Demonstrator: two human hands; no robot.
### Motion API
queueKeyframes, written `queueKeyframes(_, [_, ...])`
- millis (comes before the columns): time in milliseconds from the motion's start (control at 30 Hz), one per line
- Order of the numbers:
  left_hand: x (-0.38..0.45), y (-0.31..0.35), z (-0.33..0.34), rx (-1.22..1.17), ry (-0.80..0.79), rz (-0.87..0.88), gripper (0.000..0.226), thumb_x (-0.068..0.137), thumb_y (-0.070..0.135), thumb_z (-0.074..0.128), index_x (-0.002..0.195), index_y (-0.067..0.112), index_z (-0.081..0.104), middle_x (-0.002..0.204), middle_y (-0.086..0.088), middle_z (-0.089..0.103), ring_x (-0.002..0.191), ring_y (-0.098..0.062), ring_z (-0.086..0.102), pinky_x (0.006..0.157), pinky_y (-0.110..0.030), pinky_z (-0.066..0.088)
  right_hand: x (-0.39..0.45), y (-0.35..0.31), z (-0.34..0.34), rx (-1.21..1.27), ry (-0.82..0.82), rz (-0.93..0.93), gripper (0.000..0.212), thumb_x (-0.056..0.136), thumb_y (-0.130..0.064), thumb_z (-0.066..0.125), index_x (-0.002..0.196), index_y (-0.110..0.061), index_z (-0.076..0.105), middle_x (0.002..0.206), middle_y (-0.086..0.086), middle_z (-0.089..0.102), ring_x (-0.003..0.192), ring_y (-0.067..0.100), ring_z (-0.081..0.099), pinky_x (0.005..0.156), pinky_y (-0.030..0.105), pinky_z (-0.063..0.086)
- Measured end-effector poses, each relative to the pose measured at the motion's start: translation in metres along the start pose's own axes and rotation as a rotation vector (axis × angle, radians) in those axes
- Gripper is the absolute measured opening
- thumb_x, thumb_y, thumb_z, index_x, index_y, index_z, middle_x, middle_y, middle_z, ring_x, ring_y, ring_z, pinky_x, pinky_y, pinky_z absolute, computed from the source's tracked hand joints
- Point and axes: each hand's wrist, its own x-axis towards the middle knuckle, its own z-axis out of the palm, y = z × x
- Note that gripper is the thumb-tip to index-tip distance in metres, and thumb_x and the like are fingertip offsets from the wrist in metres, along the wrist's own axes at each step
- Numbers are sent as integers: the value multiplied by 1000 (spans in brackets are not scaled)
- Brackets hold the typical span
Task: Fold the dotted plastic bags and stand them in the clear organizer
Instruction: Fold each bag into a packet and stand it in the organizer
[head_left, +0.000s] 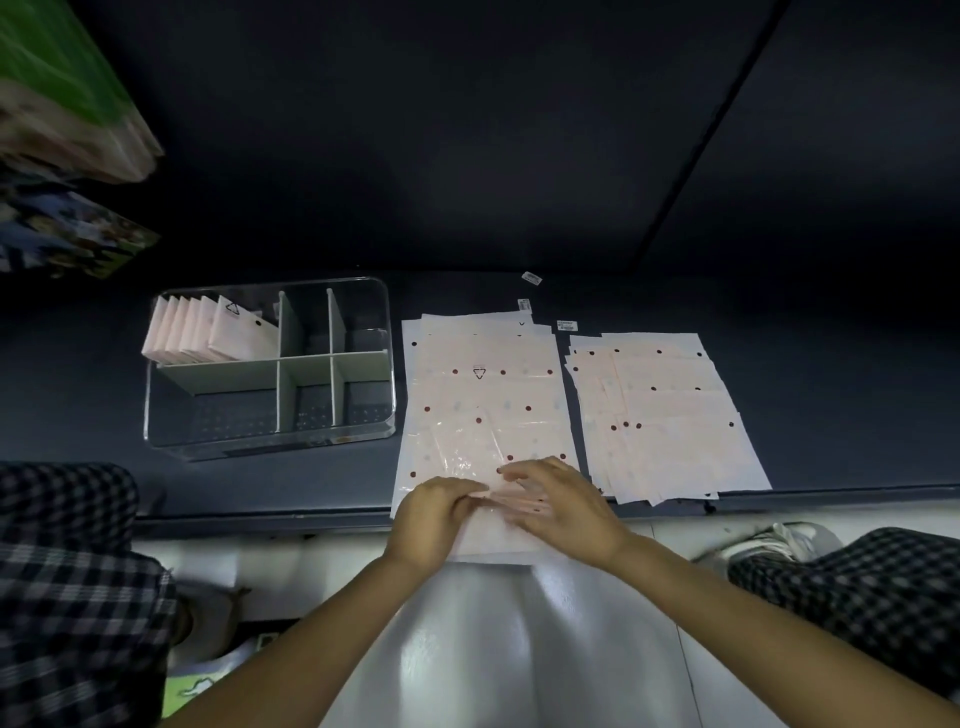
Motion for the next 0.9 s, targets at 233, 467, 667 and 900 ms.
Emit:
queueKeyframes(233, [11, -5, 1, -508, 52, -349, 28, 94, 19, 57, 76, -4, 56, 67, -8, 48, 68, -16, 40, 66, -30, 33, 36, 5, 2, 530, 53, 394, 23, 78, -16, 76, 93, -26, 61, 83, -9, 66, 80, 3, 59, 63, 7, 44])
queueKeyframes(467, [14, -4, -1, -539, 161, -516, 32, 84, 4, 67, 109, 19, 56, 72, -1, 60, 68, -12, 56, 63, -11, 42, 68, 4, 17, 291, 59, 584, 14, 86, -28, 66, 88, -14, 68, 98, 4, 69, 91, 14, 60, 76, 24, 44])
queueKeyframes(667, [3, 6, -4, -189, 268, -393, 54, 87, 12, 64, 135, 16, 41, 112, -4, 50, 97, -23, 55, 83, -35, 47, 76, -2, 19, 143, 60, 566, 17, 87, -30, 64, 74, -20, 61, 84, 0, 65, 86, 19, 61, 78, 28, 46])
queueKeyframes(900, [-18, -11, 10, 608, -205, 130, 72, 100, 49, 24, 148, 8, -11, 154, -6, -21, 145, -23, -16, 118, -35, -13, 82, -5, 17, 57, 27, 548, 20, 86, -33, 65, 69, -26, 58, 88, -1, 67, 88, 20, 62, 81, 31, 48])
